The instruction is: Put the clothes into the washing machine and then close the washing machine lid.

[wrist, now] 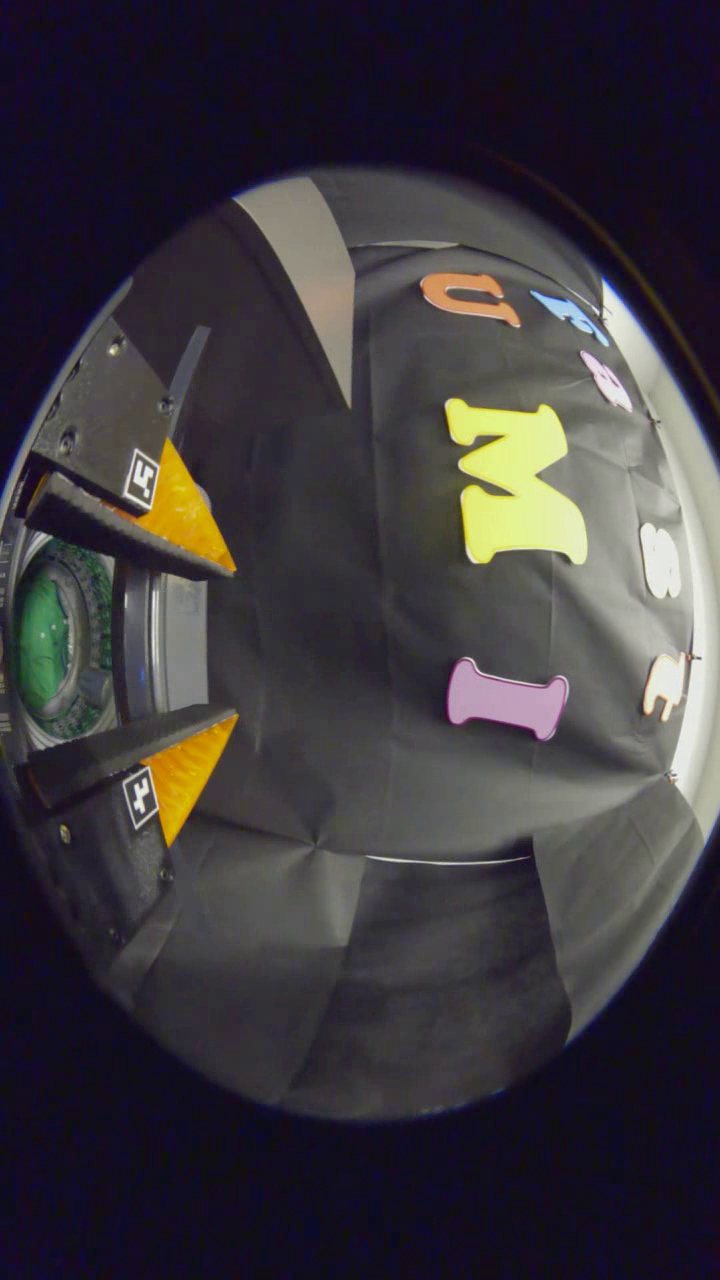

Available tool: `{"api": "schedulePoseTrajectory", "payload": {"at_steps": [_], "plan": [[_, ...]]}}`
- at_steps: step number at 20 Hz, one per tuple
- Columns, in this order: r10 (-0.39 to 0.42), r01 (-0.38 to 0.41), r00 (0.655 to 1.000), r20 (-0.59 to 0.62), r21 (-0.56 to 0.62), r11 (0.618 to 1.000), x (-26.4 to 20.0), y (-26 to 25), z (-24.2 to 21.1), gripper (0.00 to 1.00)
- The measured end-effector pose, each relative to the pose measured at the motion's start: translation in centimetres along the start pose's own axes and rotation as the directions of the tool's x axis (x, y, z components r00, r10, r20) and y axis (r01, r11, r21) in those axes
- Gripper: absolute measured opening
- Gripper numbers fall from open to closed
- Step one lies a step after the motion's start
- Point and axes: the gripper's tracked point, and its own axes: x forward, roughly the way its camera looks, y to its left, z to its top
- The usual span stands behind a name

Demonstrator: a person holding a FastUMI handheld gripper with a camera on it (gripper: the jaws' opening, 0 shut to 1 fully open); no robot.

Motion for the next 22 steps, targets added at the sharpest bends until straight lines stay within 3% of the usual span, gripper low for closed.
{"api": "schedulePoseTrajectory", "payload": {"at_steps": [7, 11, 20, 22], "plan": [[0.039, -0.039, 0.997, -0.069, -0.008, 0.999, -3.4, 0.3, -3.5, 0.79], [0.039, -0.039, 0.994, -0.103, -0.002, 0.999, -7.9, 0.3, -5.8, 0.80], [-0.059, 0.061, 0.996, -0.072, 0.031, 0.998, -28.3, 1.9, -10.2, 0.80], [-0.078, 0.078, 0.996, -0.046, -0.006, 0.997, -33.1, 2.5, -10.4, 0.80]]}}
